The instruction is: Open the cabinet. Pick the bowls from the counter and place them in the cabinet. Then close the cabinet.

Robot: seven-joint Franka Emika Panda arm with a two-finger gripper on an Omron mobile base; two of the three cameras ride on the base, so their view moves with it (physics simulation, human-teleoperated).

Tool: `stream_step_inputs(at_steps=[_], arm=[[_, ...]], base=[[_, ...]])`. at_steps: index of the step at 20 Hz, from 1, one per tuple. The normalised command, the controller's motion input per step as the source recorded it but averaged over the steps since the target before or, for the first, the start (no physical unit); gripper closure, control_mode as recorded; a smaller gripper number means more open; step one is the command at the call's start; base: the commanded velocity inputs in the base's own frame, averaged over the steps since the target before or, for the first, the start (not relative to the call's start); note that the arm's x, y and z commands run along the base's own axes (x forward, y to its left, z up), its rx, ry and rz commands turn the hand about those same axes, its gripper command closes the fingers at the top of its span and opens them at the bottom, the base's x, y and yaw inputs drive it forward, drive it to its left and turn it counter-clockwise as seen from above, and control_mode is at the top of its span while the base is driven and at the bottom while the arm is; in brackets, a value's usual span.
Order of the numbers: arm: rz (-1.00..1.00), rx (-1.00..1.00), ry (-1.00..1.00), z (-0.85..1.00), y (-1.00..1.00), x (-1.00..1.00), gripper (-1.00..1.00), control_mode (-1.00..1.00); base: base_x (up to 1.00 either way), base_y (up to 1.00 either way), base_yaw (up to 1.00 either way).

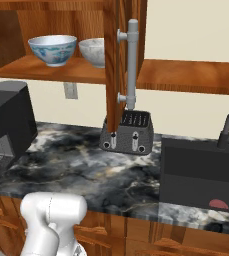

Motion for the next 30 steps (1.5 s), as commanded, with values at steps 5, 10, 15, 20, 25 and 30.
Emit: stream_step_inputs(at_steps=[5, 10, 15, 20, 25, 30], arm=[[0.06, 0.0, 0.0, 0.08, -0.23, -0.37, -1.0, -1.0], [0.07, 0.0, 0.0, 0.0, -0.39, -0.22, -1.0, -1.0], [0.07, 0.0, 0.0, 0.0, -0.46, -0.07, -1.0, -1.0], [0.06, 0.0, -0.01, 0.0, -0.5, 0.0, -1.0, -1.0], [0.05, 0.0, 0.0, 0.0, -0.53, 0.0, -1.0, -1.0], [0.05, 0.0, 0.0, 0.0, -0.55, 0.0, -1.0, -1.0]], base=[[0.0, 0.0, 0.0], [0.0, 0.0, 0.0], [0.0, 0.0, 0.0], [0.0, 0.0, 0.0], [0.0, 0.0, 0.0], [0.0, 0.0, 0.0]])
